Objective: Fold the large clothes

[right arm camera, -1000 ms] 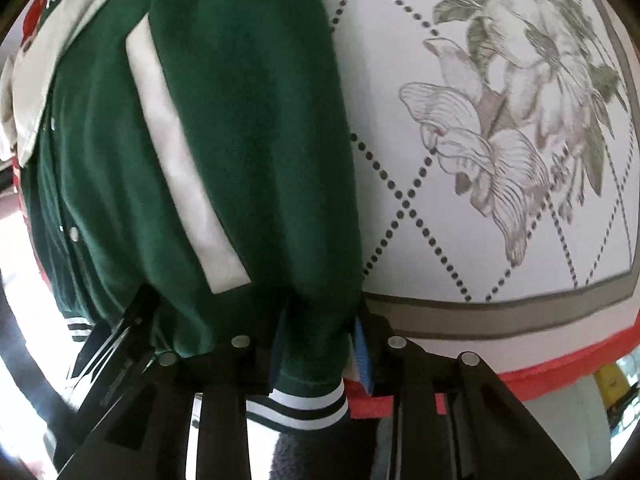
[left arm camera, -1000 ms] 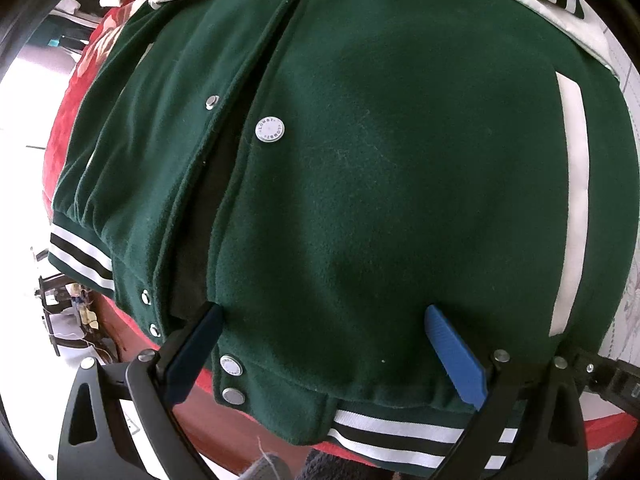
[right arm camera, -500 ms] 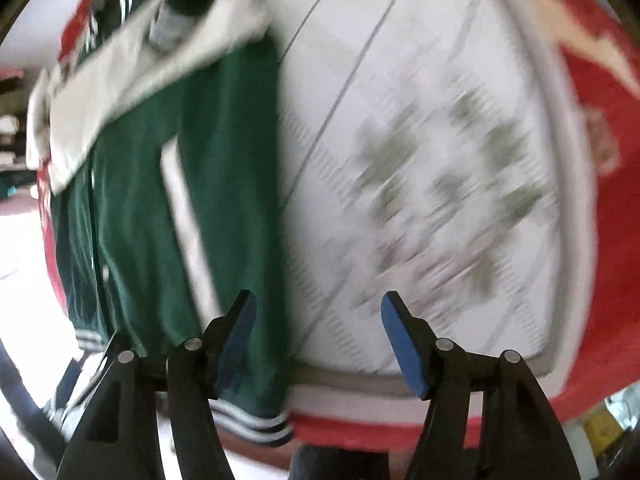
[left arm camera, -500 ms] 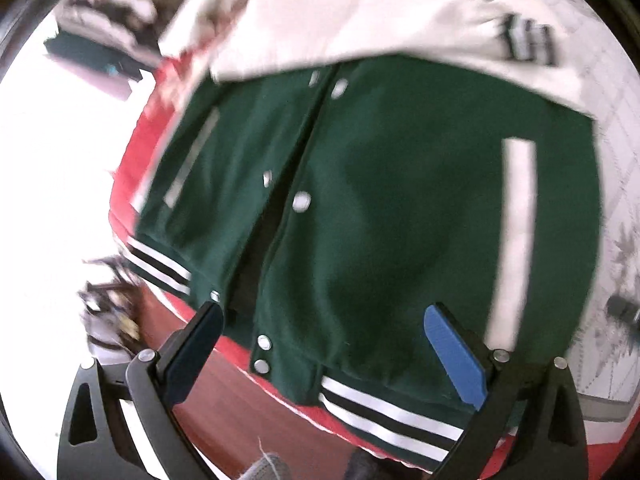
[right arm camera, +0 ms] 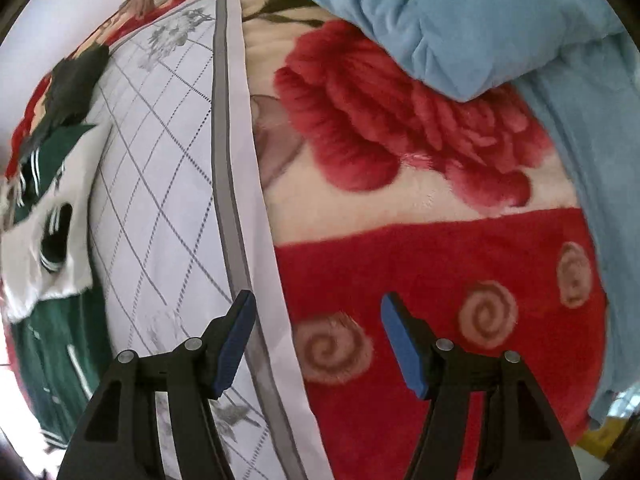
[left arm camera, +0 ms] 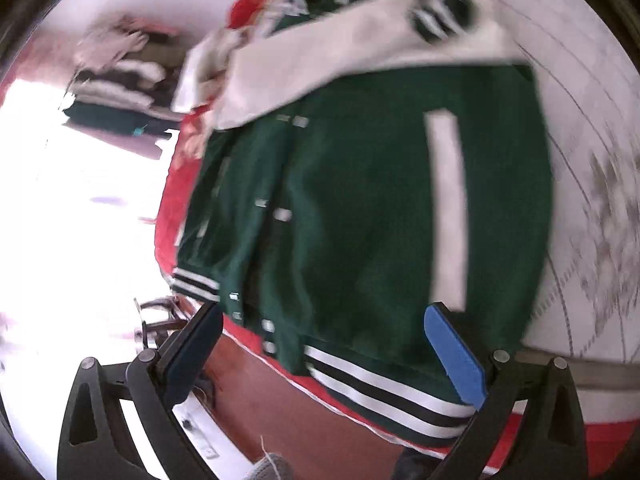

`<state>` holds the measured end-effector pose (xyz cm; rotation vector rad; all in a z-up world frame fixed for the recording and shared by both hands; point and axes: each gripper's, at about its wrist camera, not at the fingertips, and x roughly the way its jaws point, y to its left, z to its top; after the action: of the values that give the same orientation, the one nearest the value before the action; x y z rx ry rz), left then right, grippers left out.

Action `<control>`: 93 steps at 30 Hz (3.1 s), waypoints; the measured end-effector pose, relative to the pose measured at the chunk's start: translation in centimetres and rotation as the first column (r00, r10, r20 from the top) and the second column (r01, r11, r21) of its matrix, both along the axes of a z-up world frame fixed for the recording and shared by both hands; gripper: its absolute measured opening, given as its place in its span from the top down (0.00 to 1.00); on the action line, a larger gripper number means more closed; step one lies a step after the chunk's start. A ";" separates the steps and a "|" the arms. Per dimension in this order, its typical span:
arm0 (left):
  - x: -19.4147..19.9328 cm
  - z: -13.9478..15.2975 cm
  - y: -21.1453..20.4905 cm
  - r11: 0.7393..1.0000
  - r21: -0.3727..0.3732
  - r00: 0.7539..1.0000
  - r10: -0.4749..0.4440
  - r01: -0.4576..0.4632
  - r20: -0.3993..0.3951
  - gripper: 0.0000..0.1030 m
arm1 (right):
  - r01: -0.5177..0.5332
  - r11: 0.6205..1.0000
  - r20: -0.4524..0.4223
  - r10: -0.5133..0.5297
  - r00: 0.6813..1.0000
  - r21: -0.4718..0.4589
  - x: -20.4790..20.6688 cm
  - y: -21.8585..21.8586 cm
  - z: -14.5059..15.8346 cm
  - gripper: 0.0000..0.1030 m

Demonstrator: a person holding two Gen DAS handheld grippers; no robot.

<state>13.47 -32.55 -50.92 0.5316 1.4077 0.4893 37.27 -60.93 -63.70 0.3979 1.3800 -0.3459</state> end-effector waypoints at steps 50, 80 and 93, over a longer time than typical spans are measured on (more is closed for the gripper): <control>5.1 -5.5 3.9 0.996 0.003 0.996 0.084 -0.084 -0.011 0.80 | -0.174 0.495 0.124 0.132 0.983 0.851 17.2 19.5 -13.4 0.24; 6.2 7.8 32.1 0.785 -0.571 0.945 0.324 -0.241 0.046 0.80 | -0.388 0.783 0.120 0.380 0.917 0.487 30.2 54.8 7.5 0.87; 4.0 -3.4 54.3 0.309 -0.827 0.769 0.603 -0.469 -0.211 0.50 | -0.406 0.814 -0.157 0.503 0.850 0.415 32.7 75.8 -2.9 0.49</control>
<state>17.50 21.77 -54.34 -0.8481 1.4694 0.2747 70.00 14.90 -66.57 0.3147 1.7549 0.2828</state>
